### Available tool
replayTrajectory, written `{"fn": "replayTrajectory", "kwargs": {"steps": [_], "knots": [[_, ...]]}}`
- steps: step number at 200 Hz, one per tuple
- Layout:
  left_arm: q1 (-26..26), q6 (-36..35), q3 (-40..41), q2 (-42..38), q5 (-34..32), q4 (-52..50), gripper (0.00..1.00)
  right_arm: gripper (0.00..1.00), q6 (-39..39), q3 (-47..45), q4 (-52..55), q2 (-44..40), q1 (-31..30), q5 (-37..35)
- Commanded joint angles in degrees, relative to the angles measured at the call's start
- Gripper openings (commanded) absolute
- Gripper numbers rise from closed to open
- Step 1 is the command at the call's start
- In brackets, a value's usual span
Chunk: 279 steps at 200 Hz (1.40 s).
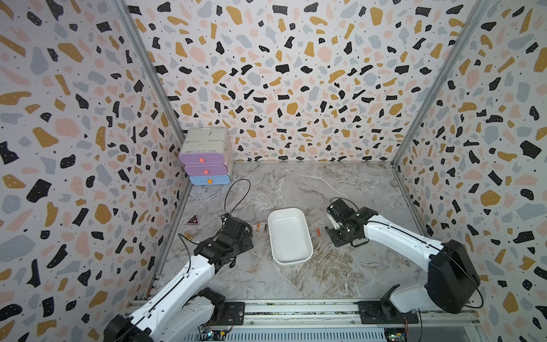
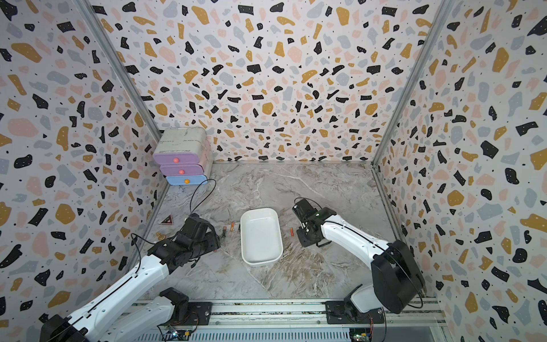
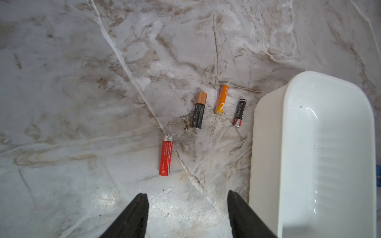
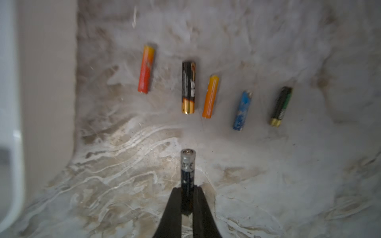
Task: Take the batteries out of the storage box
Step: Place the battery at the center of the board, then reset both arms
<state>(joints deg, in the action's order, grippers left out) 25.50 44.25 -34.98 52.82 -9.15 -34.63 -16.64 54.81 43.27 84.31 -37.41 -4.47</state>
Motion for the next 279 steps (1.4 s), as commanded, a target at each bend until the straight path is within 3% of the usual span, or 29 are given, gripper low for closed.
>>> {"fn": "replayTrajectory", "kwargs": {"steps": [1,31,70,78,98,115,140,147,150,167,192,208,229,240,256,279], "knots": [[-0.58,-2.38,-1.03,1.26,-2.65,-0.23,0.65,0.00,0.47,-1.56,-3.64,2.47,-0.17,4.28],[-1.09,-5.11,-2.72,2.22,-10.22,-2.62,0.69,0.00,-0.21,-2.73,-8.11,6.10,-0.14,4.51],[-1.39,-10.07,-4.63,2.32,-26.46,-1.33,0.74,0.00,-0.80,-3.27,-9.08,8.40,-0.13,2.00],[-1.43,-11.61,-4.41,2.22,-29.82,0.34,0.77,0.07,-1.05,-3.57,-9.03,8.25,-0.13,1.43],[-1.50,-12.78,-3.00,2.00,-39.96,3.64,0.99,0.36,-1.54,-4.43,-8.84,6.51,-0.20,0.33],[-1.56,-17.59,0.10,0.73,-43.66,11.98,1.00,0.51,-1.49,-4.93,-7.98,3.54,-0.13,-0.31],[-1.57,-27.52,6.62,-2.56,-42.39,29.76,1.00,0.72,-0.46,-1.98,-3.19,-2.37,-0.12,-2.28],[-1.66,-29.60,8.19,-3.48,-43.65,33.94,1.00,0.95,0.27,-0.86,-2.08,-4.45,-0.04,-3.11],[-1.63,-30.47,8.83,-3.85,-44.03,35.63,1.00,0.99,0.60,-0.27,-1.54,-5.27,0.08,-3.59],[-3.12,-38.49,11.68,-4.92,-42.46,46.97,1.00,0.99,3.08,2.93,-0.29,-10.10,1.94,-5.44],[-7.51,-41.28,11.08,-2.23,-40.91,52.40,1.00,0.99,8.75,4.41,-4.63,-15.61,7.33,-11.06],[-9.27,-43.28,11.73,0.75,-39.24,56.05,1.00,0.99,13.85,-1.36,-16.81,-18.35,10.69,-20.55],[-10.85,-47.60,18.42,4.28,-33.21,72.81,1.00,0.99,20.61,-14.55,-37.32,-20.63,17.13,-19.21],[-11.91,-47.22,21.28,6.01,-28.27,80.00,1.00,0.99,20.10,-19.04,-45.59,-19.61,19.77,-20.41],[-12.35,-48.21,21.29,8.42,-23.19,81.21,1.00,0.99,17.21,-22.80,-53.54,-14.71,22.82,-21.39],[-12.84,-47.86,22.44,12.25,-20.77,87.88,1.00,0.99,19.28,-24.67,-62.91,-6.93,25.00,-19.85]]}}
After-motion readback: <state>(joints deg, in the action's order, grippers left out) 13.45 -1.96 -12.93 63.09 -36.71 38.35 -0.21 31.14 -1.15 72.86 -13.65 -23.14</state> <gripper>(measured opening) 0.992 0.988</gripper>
